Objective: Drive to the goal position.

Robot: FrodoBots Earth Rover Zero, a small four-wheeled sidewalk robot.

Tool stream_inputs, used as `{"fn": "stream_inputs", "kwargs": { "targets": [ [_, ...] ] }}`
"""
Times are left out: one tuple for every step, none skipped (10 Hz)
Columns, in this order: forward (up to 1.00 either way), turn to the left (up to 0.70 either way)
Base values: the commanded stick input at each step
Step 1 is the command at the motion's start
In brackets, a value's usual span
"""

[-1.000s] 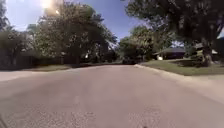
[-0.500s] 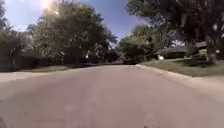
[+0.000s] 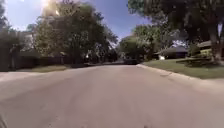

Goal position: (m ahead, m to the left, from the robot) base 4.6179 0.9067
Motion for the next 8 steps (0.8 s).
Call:
{"fn": "stream_inputs", "kwargs": {
  "targets": [
    [0.70, 0.00],
    [0.70, 0.00],
    [0.70, 0.00],
    [0.70, 0.00],
    [0.70, 0.00],
    [0.70, 0.00],
    [0.70, 0.00],
    [0.70, 0.00]
  ]
}}
